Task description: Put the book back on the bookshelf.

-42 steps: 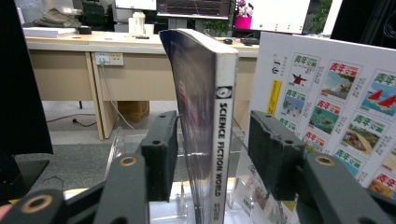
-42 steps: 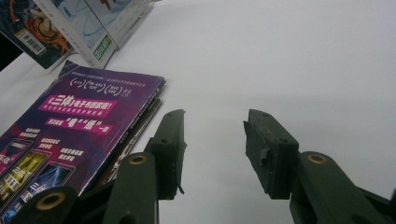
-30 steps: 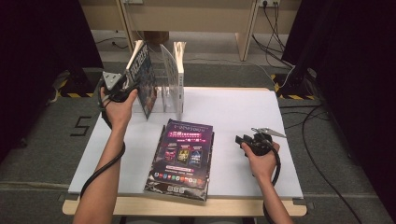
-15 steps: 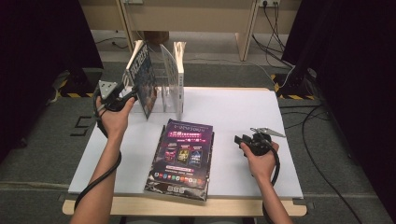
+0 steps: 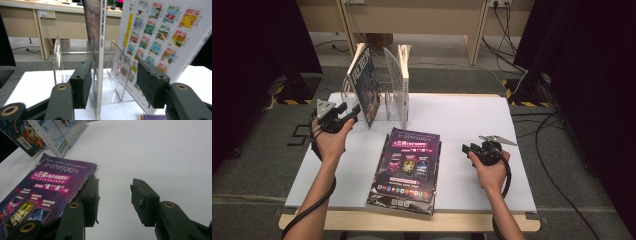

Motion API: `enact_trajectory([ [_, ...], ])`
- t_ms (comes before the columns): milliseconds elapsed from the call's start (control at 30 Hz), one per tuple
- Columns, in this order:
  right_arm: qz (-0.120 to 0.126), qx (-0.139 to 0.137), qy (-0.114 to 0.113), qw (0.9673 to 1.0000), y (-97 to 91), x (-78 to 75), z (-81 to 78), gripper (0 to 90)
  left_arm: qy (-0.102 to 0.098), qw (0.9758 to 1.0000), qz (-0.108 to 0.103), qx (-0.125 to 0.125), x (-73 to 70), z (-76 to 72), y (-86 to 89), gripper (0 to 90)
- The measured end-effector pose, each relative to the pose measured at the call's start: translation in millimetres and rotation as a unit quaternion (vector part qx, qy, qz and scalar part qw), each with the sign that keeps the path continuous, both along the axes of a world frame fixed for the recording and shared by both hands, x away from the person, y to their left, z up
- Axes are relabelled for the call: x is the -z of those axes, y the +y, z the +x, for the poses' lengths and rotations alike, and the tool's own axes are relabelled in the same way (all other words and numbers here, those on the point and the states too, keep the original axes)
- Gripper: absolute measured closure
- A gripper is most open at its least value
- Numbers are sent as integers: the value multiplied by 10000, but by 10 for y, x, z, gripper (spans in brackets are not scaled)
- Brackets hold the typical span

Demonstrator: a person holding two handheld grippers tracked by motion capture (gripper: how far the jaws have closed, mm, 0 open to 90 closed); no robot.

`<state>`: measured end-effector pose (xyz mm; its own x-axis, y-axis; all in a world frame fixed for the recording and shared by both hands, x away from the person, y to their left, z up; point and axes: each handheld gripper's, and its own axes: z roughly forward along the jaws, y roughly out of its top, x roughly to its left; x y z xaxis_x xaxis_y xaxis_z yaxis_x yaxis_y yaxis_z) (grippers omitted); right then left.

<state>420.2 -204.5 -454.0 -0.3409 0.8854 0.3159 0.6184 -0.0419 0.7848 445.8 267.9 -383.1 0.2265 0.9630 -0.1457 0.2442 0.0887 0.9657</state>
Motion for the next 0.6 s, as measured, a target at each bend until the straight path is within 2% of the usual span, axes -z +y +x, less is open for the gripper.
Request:
enact_trajectory([
  [100,-10,-14,15,10000,15,-12,-11,582,98,9999,-84,77,50,-62,34,461],
  [300,-35,-61,118,9999,60,4,-13,588,385,9987,-63,328,172,-187,40,471],
  [400,-56,-103,162,9998,93,2,-10,590,559,9971,-36,511,256,-256,-6,484],
  [600,-120,-228,328,9991,188,2,12,592,958,9917,-11,855,416,-354,-140,490],
])
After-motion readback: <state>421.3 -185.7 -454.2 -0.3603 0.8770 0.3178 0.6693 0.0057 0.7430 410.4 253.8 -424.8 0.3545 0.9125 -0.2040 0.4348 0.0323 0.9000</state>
